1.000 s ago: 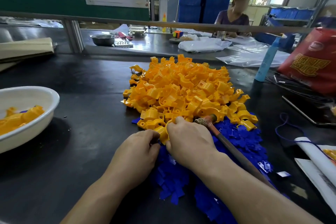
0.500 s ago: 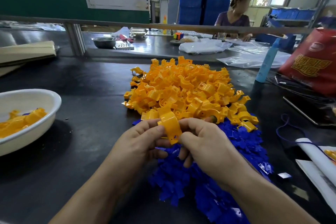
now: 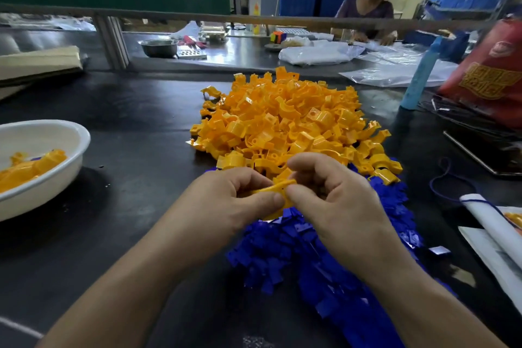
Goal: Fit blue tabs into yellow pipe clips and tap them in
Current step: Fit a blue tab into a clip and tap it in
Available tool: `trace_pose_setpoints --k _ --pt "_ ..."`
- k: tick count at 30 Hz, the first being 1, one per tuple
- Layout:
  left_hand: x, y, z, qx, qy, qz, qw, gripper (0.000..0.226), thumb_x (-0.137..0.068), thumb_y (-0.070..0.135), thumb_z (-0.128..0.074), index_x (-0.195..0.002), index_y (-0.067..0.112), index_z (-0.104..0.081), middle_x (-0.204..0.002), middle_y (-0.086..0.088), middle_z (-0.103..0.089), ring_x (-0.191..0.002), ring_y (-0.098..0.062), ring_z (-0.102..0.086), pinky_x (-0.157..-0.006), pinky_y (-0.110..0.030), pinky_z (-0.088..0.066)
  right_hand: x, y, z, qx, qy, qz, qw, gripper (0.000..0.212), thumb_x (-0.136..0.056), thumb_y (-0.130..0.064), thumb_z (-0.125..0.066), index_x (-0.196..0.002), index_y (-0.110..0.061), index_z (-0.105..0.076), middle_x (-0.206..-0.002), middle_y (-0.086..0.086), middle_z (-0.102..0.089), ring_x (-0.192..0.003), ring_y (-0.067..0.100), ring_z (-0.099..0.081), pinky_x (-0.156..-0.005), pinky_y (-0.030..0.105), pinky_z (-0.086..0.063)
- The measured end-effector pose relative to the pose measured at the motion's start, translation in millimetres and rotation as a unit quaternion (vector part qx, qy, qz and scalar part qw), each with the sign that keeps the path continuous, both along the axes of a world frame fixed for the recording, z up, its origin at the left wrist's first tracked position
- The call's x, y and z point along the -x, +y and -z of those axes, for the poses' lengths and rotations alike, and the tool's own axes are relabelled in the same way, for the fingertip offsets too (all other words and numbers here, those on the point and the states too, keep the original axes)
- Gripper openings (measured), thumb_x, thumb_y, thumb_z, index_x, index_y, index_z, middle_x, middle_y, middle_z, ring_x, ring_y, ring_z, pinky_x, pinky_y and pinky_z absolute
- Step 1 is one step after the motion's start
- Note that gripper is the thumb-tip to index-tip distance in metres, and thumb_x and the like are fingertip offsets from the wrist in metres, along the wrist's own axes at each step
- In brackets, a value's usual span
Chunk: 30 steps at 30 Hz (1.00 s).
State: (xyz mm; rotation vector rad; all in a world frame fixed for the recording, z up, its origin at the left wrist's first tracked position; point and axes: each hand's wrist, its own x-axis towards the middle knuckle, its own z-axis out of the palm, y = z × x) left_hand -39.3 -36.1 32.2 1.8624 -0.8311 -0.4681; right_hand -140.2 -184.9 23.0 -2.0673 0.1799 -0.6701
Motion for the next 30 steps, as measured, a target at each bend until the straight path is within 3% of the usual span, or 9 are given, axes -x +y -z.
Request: trace_pose_setpoints --k 3,7,9,11,14,19,24,27,30 --pt "-0.3 -1.7 -0.7 0.004 0.071 0.032 0.997 0.022 -0.075 0.043 -0.078 -0.094 0.032 -0.073 -0.09 0.009 -0.076 -0.082 -0.003 -0.071 -0.076 -0.027 -0.051 -0.9 -1.3 3.1 0.0 -0.017 -0.017 1.0 0.03 -0.086 -0.023 -0.066 -0.111 -0.04 -0.059 -0.096 -0.02 -0.064 -0.09 -0.002 -0.062 -0.071 0.009 -0.05" --pt "-11.0 -0.9 9.9 0.018 0.104 -0.028 0.994 0.026 -0.067 0.034 -0.081 -0.09 0.025 -0.073 -0.089 -0.001 -0.076 -0.082 -0.016 -0.072 -0.077 -0.038 -0.057 2.8 -7.9 1.3 0.131 0.03 0.043 0.99 0.037 -0.085 -0.045 -0.057 -0.121 -0.039 -0.053 -0.091 -0.019 -0.056 -0.077 0.001 -0.055 -0.062 0.014 -0.048" --pt "-18.4 2.9 17.3 0.057 0.159 -0.086 0.982 0.04 -0.06 0.033 -0.082 -0.097 0.02 -0.072 -0.092 -0.007 -0.076 -0.079 -0.02 -0.073 -0.074 -0.04 -0.057 6.3 -15.0 0.2 0.263 0.121 0.074 0.954 0.048 -0.083 -0.058 -0.048 -0.128 -0.041 -0.044 -0.091 -0.018 -0.054 -0.08 0.002 -0.054 -0.066 0.022 -0.048" --pt "-23.7 7.0 21.9 0.098 0.22 -0.119 0.963 0.048 -0.057 0.031 -0.075 -0.101 0.015 -0.069 -0.091 -0.009 -0.077 -0.073 -0.018 -0.073 -0.065 -0.035 -0.055 7.7 -19.3 3.6 0.371 0.24 0.067 0.895 0.056 -0.082 -0.069 -0.043 -0.13 -0.042 -0.036 -0.095 -0.015 -0.057 -0.09 0.012 -0.058 -0.066 0.032 -0.048" --pt "-25.8 7.4 25.7 0.117 0.245 -0.122 0.955 0.048 -0.056 0.026 -0.073 -0.101 0.013 -0.068 -0.084 -0.007 -0.076 -0.066 -0.014 -0.07 -0.055 -0.026 -0.054 2.8 -13.0 12.2 0.422 0.328 0.033 0.844 0.053 -0.082 -0.07 -0.044 -0.126 -0.04 -0.037 -0.105 -0.011 -0.06 -0.095 0.018 -0.059 -0.058 0.031 -0.04" --pt "-18.7 0.6 28.4 0.102 0.251 -0.095 0.958 0.048 -0.055 0.022 -0.074 -0.101 0.01 -0.067 -0.083 -0.008 -0.076 -0.068 -0.017 -0.071 -0.055 -0.027 -0.057 -9.3 -12.1 22.8 0.411 0.285 0.042 0.865 0.024 -0.096 -0.045 -0.041 -0.114 -0.034 -0.054 -0.103 -0.009 -0.061 -0.092 0.016 -0.061 -0.068 0.034 -0.053" --pt "-18.5 -2.7 32.3 0.072 0.255 -0.115 0.957 0.029 -0.075 0.01 -0.075 -0.103 0.014 -0.068 -0.086 -0.008 -0.076 -0.072 -0.019 -0.072 -0.065 -0.038 -0.058 -9.1 -15.8 27.4 0.406 0.265 0.048 0.874 0.021 -0.098 -0.04 -0.035 -0.103 -0.031 -0.053 -0.097 -0.009 -0.061 -0.083 0.013 -0.06 -0.069 0.035 -0.053" --pt "-19.6 -1.9 33.1 0.079 0.254 -0.118 0.957 0.032 -0.071 0.014 -0.077 -0.102 0.015 -0.068 -0.085 -0.008 -0.076 -0.073 -0.022 -0.072 -0.066 -0.042 -0.058 -10.9 -12.4 26.8 0.398 0.22 0.031 0.89 0.028 -0.095 -0.049 -0.038 -0.119 -0.036 -0.044 -0.099 -0.009 -0.061 -0.085 0.016 -0.061 -0.065 0.034 -0.052" --pt "-18.2 -1.6 32.8 0.081 0.247 -0.116 0.959 0.044 -0.059 0.024 -0.078 -0.101 0.017 -0.069 -0.088 -0.009 -0.076 -0.076 -0.023 -0.072 -0.066 -0.041 -0.057 -18.4 -5.4 32.6 0.446 0.234 0.002 0.864 0.033 -0.096 -0.045 -0.039 -0.129 -0.04 -0.038 -0.098 -0.005 -0.056 -0.077 0.022 -0.059 -0.056 0.033 -0.047"
